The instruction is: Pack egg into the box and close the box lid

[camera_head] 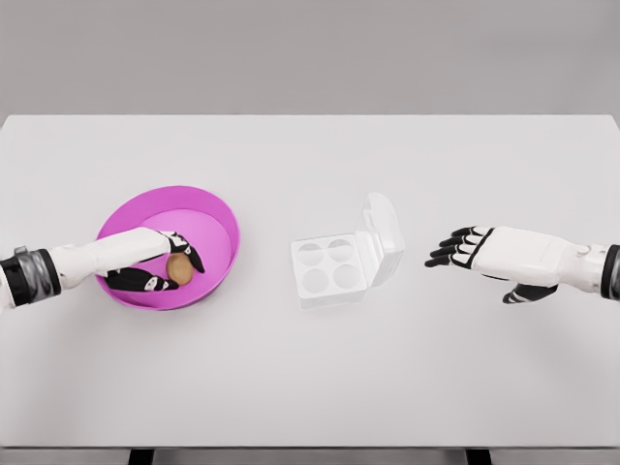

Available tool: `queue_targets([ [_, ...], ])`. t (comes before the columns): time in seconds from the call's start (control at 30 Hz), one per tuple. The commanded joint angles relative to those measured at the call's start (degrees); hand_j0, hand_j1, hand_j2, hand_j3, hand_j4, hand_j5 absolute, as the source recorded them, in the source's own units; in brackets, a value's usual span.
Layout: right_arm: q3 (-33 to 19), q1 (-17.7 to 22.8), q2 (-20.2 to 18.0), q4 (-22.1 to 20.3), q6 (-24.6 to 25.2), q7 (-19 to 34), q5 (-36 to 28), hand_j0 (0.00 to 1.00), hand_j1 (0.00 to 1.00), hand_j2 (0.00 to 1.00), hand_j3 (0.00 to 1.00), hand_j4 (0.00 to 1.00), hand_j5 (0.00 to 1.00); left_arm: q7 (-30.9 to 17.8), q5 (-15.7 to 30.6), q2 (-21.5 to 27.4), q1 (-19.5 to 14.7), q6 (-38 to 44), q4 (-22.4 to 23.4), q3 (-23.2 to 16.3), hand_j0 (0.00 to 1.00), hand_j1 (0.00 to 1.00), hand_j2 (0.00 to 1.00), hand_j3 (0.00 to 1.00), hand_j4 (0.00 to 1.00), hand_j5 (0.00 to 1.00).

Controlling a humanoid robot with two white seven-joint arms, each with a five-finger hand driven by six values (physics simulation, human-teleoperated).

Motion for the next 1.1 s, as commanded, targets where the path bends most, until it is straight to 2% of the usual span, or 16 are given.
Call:
queue_targets([
  [0.0,0.0,0.0,-0.1,-0.1,0.1,0.0,-0.3,1.0,1.0,1.0,1.0,1.0,1.0,0.0,0.4,0.0,0.0,0.1,0.0,0.0,0.5,0.5,0.5,0.5,0.5,0.5],
  [0.37,0.0,0.1,-0.4,-0.2,0.1,0.0,-0.3,1.0,1.0,1.0,1.0,1.0,1.0,0.0,0.8,-0.1,-0.1,0.6,-0.3,0.7,0.4,0.4,0.4,0.4,0.4,0.4],
  [1.07,-0.1,0.3,-0.4,-0.2,0.1,0.0,-0.3,1.0,1.0,1.0,1.0,1.0,1.0,0.0,0.8,-2.6,-0.7,0.1,-2.6,3.2,0.36,0.36,0.36,0.36,0.36,0.36],
])
